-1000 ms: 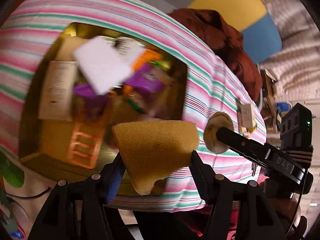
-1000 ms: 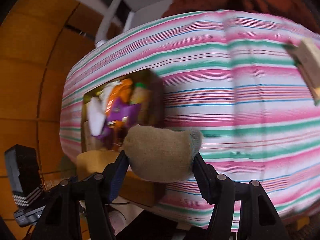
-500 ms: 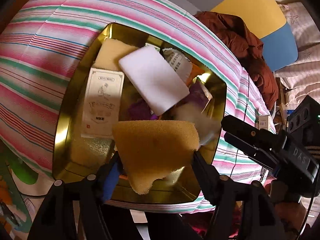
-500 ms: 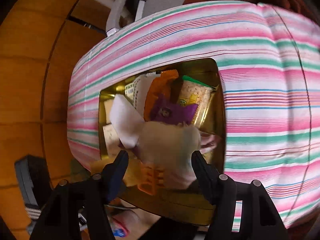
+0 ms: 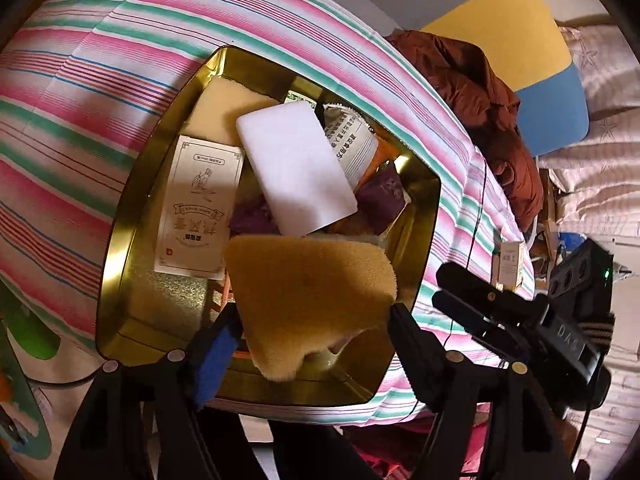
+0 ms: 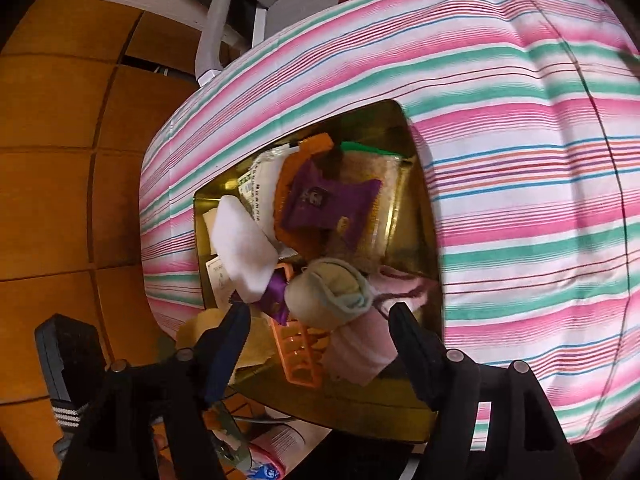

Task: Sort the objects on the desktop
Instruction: 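Carry the sponge wedge and knit roll over the gold tray and open both grippers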

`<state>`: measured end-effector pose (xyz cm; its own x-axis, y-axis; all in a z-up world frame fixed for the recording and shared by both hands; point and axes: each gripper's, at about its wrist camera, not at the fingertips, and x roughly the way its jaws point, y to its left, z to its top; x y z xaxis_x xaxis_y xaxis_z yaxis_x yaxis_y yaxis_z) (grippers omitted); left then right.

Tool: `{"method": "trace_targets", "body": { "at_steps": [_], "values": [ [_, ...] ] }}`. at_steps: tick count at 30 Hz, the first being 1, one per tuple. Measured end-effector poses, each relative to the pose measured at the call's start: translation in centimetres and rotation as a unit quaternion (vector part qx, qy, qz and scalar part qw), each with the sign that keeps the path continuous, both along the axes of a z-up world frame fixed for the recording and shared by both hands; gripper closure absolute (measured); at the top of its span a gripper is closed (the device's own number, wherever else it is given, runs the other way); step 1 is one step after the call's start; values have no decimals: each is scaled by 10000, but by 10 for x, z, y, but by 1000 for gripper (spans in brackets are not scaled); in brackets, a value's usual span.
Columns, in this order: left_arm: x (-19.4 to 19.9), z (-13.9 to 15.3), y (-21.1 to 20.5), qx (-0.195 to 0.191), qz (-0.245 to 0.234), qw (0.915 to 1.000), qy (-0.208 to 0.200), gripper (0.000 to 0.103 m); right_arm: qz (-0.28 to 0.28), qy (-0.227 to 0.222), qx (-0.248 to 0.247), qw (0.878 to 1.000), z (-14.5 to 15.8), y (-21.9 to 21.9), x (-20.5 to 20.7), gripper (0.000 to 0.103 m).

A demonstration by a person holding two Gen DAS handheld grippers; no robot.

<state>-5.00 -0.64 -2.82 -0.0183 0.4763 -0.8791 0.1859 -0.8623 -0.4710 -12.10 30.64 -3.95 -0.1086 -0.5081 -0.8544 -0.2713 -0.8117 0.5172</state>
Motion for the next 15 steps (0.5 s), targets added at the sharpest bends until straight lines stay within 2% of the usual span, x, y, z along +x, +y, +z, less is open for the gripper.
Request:
{"method": "trace_targets", "body": {
  "at_steps": [6,12,15],
  "values": [
    [2,8,-1,181,249,9995,80,22,-95,51,-60,9999,3,15,2,29],
    [3,18,-3,-423,470,9977,228,22,-194,73,-104,9997,5,36,9,28],
    [7,17,0,-560,485,9971,176,22,-250,61,-106,9996,6,49,15,27]
  ]
}}
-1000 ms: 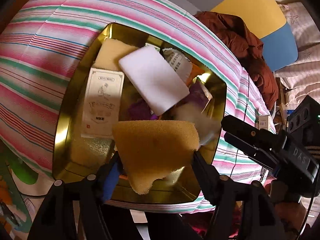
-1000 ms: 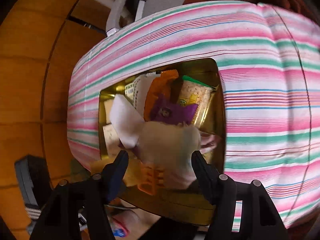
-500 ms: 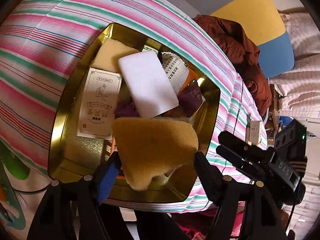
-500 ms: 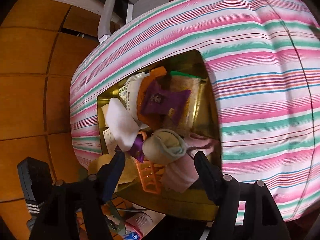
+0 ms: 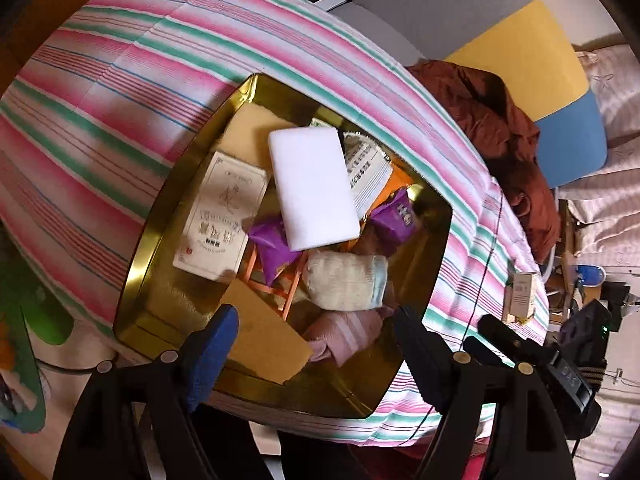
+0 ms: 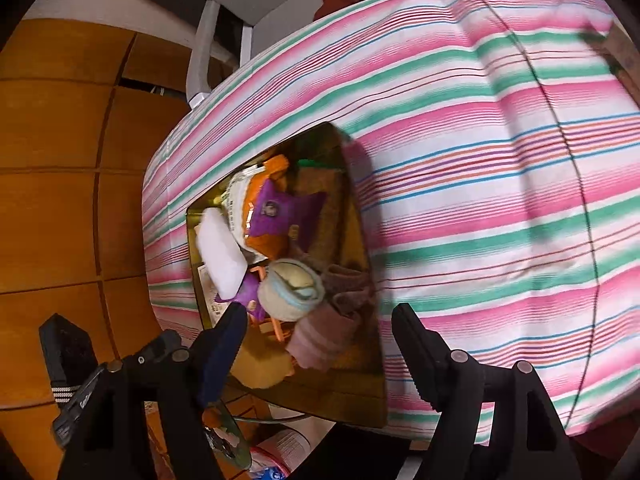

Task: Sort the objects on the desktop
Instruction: 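Carry the sponge wedge and knit roll over the gold tray and open both grippers, then move both open grippers back toward the remaining items on the cloth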

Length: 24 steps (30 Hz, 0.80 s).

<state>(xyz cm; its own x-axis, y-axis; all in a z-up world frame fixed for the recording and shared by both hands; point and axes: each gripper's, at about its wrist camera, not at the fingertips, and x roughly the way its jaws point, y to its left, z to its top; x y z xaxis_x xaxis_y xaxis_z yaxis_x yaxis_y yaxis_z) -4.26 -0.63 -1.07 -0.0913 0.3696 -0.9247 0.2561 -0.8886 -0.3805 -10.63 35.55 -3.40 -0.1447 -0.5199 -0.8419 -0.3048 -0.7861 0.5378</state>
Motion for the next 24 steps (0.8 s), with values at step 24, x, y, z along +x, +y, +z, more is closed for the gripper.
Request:
{"method": "trace_targets", "body": {
  "at_steps": [24],
  "values": [
    [27,3,220,31,-1778,9839,-158,22,-1403,-147,72,9900,-9,196,77,24]
  ]
}}
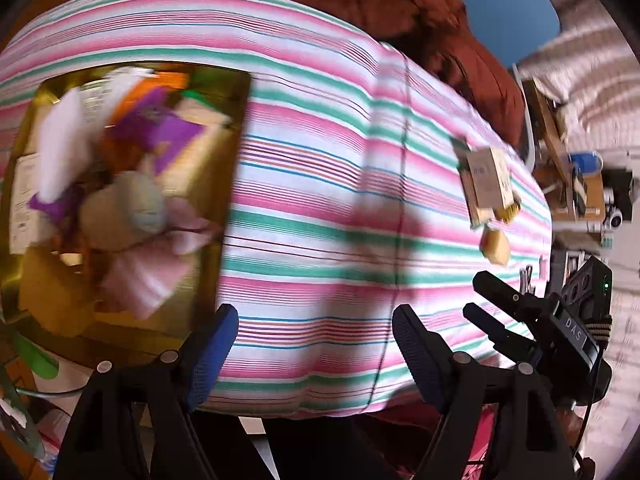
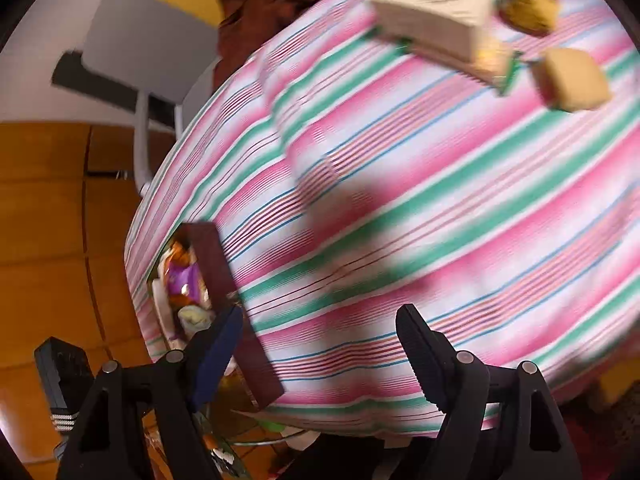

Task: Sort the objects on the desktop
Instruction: 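Move both open grippers back toward the remaining items on the cloth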

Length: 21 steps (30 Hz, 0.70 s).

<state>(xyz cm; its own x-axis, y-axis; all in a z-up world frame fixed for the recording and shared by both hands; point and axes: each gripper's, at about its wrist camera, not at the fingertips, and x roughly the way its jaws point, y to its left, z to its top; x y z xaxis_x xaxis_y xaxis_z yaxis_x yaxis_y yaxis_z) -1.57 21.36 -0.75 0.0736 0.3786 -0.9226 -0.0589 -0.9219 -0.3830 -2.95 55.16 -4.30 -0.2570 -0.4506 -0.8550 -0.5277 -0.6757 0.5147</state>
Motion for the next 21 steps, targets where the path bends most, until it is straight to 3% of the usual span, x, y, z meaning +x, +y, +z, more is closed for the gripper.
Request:
{"method": "trace_targets", "body": {
  "at_steps": [10,21],
  "values": [
    [-5,-1,81,-57,-396,9992,-22,22,-608,-113,192,9979,-11,96,15,23],
    [3,-14,78,-226,-33,9994,-276,22,-324,303,911,9949,3,180,-89,23]
  ]
}}
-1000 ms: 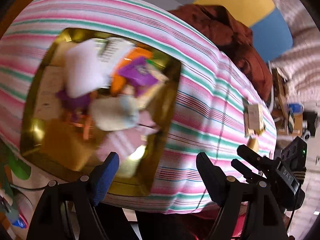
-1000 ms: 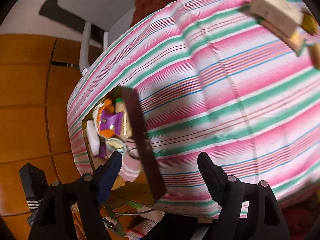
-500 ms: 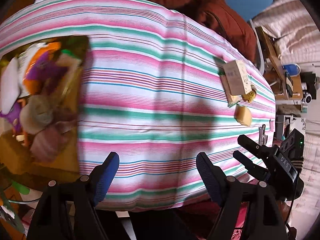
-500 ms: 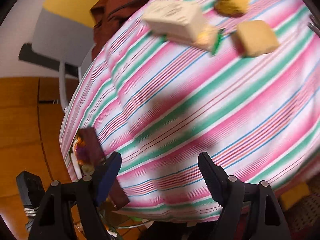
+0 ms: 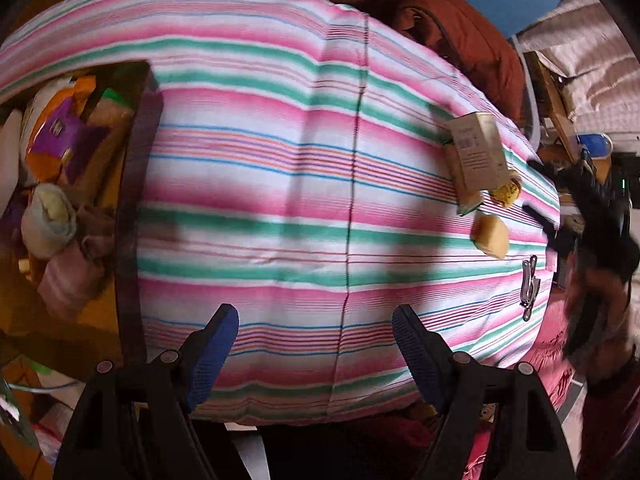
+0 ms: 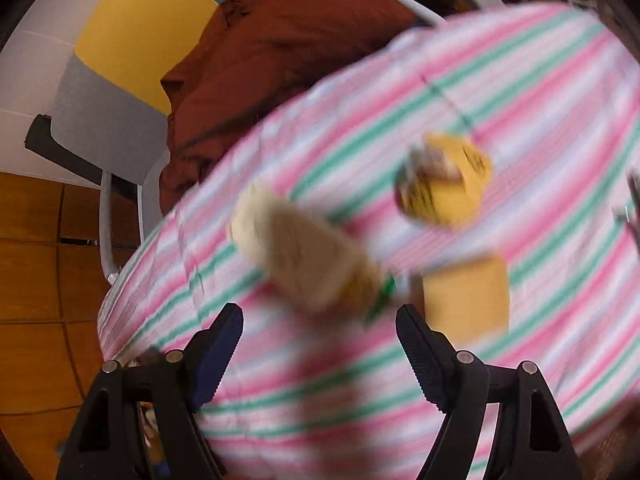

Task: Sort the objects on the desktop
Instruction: 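Grasp the cream paper box with the left gripper while the right grasps the cracker packet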

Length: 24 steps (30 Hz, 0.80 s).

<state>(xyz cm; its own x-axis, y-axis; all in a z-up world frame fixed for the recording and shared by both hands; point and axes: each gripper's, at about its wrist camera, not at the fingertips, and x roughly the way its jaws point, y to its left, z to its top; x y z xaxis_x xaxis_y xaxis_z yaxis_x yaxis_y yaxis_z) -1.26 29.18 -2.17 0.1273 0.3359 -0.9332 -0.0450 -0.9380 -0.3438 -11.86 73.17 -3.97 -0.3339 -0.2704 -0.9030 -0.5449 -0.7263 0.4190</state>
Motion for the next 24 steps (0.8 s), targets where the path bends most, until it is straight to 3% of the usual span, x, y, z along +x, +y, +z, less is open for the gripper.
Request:
{"method": "trace_targets", "body": {
  "at_steps": [6,9,12,15,19,24],
  "values": [
    [3,-6,-18,-170,361,9991,-130,22,399,-109,61,9991,-19,-1,-51,21],
    [-1,-9,-19,-247,471,9985,-161,22,740,-64,-268,9969,-27,-23,-50,20],
    [-8,-11,-12,-249,474,9984,-181,22,1250,77,-946,9876,-31,-62,-37,21],
    [-16,-11,1,-254,338,9990,-127,22,1231,196,-1274,9840,-32,-74,-16,21],
    [-28,-7,24,-248,39,9997,22,22,944,323,-533,9936,-26,-48,2,21],
    [-44,-7,47,-262,-221,9993,173,22,1390,-6,462,9892,-35,-16,-16,21]
  ]
}}
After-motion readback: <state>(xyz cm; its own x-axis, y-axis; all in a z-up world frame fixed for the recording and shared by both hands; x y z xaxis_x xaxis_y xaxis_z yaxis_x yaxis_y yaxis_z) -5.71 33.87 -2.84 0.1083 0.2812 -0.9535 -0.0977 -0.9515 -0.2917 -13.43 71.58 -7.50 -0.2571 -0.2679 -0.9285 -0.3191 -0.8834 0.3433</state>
